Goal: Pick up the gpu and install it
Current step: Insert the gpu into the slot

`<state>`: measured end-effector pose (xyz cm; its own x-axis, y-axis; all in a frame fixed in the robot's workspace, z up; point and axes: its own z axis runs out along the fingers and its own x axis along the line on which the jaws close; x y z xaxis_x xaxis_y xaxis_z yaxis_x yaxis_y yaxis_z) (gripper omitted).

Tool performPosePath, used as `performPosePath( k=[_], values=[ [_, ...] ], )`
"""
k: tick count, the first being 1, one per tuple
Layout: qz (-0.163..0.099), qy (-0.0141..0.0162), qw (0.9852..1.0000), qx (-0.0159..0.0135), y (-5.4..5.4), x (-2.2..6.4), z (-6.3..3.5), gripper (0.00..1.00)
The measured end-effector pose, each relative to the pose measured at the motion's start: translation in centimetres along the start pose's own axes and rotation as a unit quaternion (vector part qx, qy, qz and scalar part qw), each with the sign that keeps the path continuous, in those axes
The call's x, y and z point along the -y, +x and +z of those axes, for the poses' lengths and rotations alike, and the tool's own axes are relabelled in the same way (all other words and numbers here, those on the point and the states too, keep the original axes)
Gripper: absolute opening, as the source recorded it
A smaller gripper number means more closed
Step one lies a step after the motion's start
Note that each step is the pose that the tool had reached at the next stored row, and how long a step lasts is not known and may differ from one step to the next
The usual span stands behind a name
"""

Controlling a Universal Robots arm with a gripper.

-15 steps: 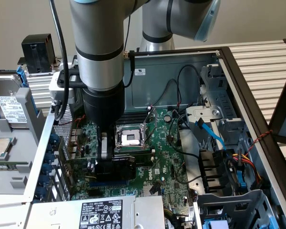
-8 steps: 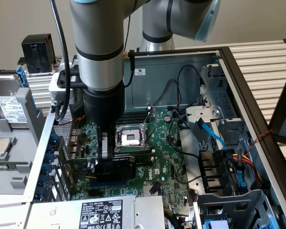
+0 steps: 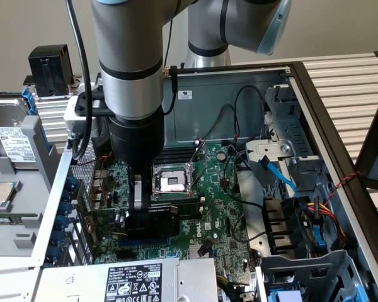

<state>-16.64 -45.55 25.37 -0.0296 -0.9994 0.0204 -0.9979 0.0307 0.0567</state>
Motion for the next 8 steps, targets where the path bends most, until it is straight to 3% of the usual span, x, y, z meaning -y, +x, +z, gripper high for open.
performPosePath(
  k=[8],
  values=[
    [0.000,0.0000,1.0000,0.0000,0.00,-0.06,0.00,0.27]
  ],
)
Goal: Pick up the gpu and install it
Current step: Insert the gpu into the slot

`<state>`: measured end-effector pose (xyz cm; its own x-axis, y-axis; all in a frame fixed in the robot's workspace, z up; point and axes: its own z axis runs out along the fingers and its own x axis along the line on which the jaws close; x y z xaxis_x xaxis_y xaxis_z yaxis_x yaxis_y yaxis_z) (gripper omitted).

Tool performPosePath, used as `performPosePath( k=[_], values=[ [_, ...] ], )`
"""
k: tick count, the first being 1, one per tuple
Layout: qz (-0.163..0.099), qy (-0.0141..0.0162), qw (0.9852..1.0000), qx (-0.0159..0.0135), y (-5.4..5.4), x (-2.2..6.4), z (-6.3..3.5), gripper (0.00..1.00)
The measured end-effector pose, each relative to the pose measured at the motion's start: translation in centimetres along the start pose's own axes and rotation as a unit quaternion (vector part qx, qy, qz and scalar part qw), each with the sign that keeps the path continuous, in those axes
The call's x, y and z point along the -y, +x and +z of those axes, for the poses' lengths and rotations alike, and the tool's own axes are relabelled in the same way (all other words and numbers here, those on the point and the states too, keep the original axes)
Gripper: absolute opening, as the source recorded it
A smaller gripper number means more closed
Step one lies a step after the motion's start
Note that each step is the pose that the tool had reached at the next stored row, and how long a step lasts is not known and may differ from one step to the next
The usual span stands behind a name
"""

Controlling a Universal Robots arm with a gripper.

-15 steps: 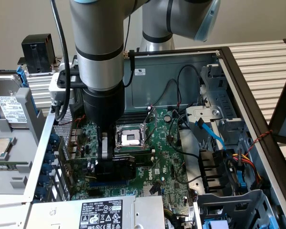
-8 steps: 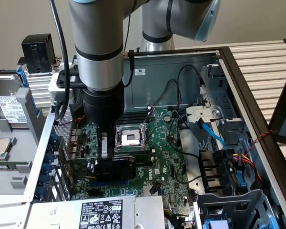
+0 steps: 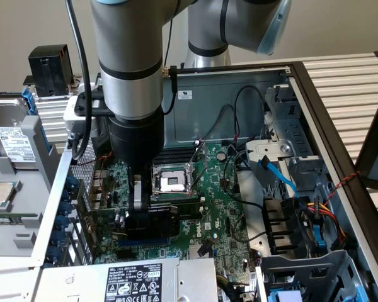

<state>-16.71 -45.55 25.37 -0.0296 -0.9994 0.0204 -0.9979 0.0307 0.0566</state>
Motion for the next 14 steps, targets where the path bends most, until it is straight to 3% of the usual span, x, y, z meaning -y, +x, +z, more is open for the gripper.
performPosePath(
  k=[14],
  values=[
    [0.000,0.0000,1.0000,0.0000,0.00,-0.06,0.00,0.27]
  ],
)
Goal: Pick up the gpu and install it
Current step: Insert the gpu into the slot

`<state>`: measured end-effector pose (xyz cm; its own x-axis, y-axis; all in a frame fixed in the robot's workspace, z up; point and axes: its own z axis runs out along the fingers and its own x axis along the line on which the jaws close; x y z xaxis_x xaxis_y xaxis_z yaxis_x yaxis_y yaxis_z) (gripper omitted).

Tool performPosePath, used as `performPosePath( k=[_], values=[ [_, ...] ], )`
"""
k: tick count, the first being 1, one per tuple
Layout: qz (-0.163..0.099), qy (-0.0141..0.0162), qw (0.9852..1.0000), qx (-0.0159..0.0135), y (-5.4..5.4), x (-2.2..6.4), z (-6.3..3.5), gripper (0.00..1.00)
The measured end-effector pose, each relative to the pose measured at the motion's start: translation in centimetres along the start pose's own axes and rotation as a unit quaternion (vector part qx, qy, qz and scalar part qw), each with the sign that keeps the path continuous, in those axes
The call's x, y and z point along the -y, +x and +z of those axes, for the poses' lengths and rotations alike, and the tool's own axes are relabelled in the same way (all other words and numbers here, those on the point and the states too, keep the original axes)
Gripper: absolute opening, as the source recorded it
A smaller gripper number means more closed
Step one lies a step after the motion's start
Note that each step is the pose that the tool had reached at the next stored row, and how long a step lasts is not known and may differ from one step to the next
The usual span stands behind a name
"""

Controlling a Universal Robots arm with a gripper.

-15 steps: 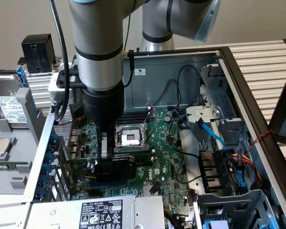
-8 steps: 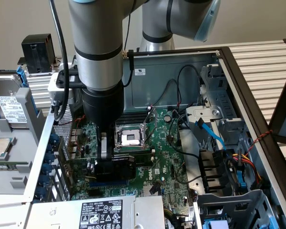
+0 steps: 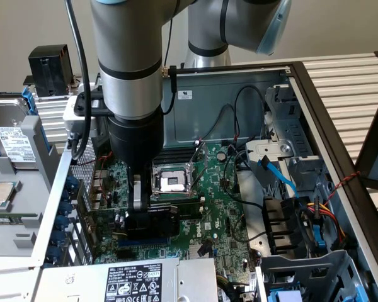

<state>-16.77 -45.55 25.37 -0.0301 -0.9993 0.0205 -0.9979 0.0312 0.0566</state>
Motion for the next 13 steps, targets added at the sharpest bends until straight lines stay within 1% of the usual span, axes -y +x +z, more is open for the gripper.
performPosePath(
  k=[13],
  values=[
    [-0.001,0.0001,1.0000,-0.0001,0.03,-0.08,-0.01,0.27]
  ],
)
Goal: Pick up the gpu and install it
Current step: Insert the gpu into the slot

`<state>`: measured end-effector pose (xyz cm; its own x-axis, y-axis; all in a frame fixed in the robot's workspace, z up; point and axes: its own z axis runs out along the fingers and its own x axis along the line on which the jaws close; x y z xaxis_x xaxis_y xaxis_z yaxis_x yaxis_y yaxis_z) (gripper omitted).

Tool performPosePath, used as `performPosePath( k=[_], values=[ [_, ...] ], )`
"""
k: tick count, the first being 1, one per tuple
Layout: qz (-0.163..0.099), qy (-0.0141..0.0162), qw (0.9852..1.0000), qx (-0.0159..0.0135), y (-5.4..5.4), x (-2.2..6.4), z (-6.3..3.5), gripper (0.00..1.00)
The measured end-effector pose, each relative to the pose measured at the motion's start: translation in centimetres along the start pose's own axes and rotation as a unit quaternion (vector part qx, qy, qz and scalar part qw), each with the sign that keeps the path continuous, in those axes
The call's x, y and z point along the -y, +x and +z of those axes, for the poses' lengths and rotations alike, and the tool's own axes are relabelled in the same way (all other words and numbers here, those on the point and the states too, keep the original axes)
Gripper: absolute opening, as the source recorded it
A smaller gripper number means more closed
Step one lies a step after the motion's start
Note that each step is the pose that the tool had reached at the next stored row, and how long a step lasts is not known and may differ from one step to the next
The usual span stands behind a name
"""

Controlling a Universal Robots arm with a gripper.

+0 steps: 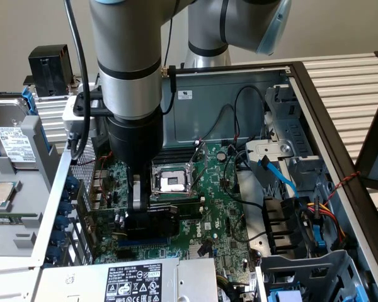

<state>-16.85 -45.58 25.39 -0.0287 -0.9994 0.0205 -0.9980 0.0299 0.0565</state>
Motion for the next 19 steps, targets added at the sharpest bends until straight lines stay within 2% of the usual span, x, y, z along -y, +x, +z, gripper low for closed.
performPosePath(
  k=[19],
  values=[
    [0.001,-0.0002,1.0000,0.0000,0.00,-0.02,-0.25,0.27]
  ],
)
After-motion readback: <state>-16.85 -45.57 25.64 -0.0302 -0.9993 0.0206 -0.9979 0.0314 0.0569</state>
